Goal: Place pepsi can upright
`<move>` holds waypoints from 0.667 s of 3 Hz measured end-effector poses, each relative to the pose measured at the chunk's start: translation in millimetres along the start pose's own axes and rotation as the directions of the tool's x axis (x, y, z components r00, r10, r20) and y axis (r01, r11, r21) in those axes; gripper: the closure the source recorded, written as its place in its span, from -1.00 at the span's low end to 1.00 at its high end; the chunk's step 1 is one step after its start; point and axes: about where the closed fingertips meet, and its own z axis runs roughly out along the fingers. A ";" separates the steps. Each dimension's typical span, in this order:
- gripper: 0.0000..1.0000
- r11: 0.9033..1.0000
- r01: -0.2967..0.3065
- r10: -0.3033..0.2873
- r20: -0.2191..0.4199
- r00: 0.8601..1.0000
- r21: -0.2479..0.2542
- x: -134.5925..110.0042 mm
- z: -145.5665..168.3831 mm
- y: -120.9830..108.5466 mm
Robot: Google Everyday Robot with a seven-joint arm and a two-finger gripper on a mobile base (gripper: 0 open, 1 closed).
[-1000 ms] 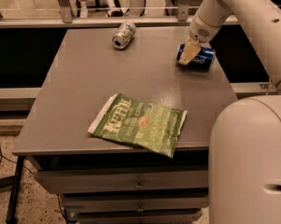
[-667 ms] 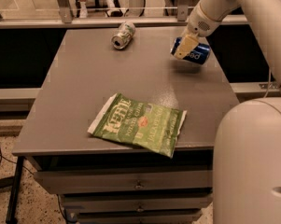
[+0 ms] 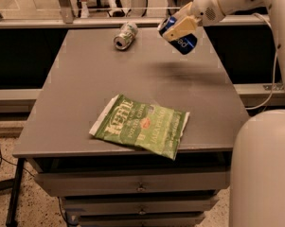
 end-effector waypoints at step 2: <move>1.00 0.994 -0.106 0.108 0.381 0.918 -0.026 6.0 -24.5 -19.6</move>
Offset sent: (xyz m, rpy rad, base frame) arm 0.0146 -0.0688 0.0116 0.6267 -0.0357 -0.0433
